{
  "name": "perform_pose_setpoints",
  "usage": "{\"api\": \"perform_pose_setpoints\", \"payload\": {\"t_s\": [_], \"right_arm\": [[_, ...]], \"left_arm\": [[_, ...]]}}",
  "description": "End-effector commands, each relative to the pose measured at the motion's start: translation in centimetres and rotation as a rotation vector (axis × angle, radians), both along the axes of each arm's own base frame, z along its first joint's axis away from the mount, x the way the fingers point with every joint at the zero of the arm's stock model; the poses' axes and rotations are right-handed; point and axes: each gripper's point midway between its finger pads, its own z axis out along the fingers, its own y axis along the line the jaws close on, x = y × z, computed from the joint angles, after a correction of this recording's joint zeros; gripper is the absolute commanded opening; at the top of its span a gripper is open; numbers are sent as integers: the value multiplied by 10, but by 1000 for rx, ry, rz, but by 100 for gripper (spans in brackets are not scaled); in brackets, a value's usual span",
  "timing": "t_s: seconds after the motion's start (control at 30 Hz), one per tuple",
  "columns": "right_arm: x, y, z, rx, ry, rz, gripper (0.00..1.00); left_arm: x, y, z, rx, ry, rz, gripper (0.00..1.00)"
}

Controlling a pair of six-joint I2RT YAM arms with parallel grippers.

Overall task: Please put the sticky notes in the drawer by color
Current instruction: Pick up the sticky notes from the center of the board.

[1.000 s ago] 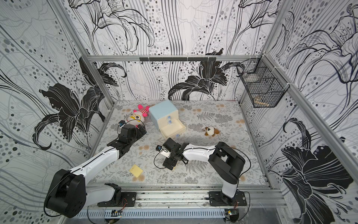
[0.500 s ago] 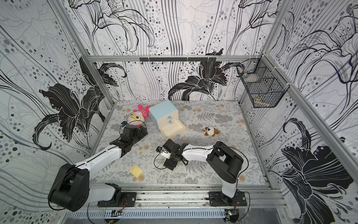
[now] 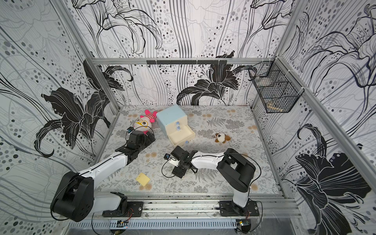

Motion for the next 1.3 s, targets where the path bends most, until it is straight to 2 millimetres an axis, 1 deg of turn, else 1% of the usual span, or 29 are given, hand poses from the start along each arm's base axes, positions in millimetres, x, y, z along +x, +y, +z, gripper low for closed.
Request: {"api": "perform_pose_setpoints", "payload": {"t_s": [0.0, 0.27, 0.43, 0.53, 0.63, 0.67, 0.7, 0.73, 0.8, 0.93, 0.97, 1.03, 1.1, 1.2, 1.27], "right_arm": [[-3, -16, -8, -50, -6, -33, 73], [-2, -12, 1, -17, -21, -36, 69], [-2, -12, 6, -3, -26, -35, 69], [1, -14, 13, 14, -35, -44, 69], [6, -14, 25, 55, -40, -55, 69], [8, -15, 27, 66, -36, -60, 69], [10, -16, 34, 89, -39, -65, 69], [13, -17, 40, 111, -43, -72, 69], [18, -19, 47, 142, -39, -82, 69], [27, -25, 57, 195, -36, -100, 70], [29, -26, 59, 207, -35, -104, 70], [33, -27, 64, 240, -29, -105, 69], [34, -28, 68, 270, -19, -104, 70], [35, -29, 72, 295, -8, -104, 70], [35, -29, 74, 306, -3, -100, 69]], "left_arm": [[6, -1, 7, -15, -28, 0, 97], [4, -2, 6, -18, -23, -8, 97], [3, -4, 7, -23, -21, -21, 97], [1, -9, 7, -36, -18, -55, 97], [-5, -20, 5, -63, -11, -122, 97], [-8, -27, 5, -84, -10, -159, 97], [-12, -33, 3, -104, -7, -198, 97], [-17, -44, 2, -134, -9, -255, 97], [-27, -61, 2, -188, -27, -366, 97], [-54, -98, 1, -348, -75, -576, 97], [-60, -105, 0, -388, -86, -605, 97], [-74, -123, 4, -496, -113, -693, 99], [-87, -143, 10, -579, -133, -789, 91], [-104, -172, 10, -654, -108, -922, 83], [-113, -185, 13, -701, -117, -973, 78]]}}
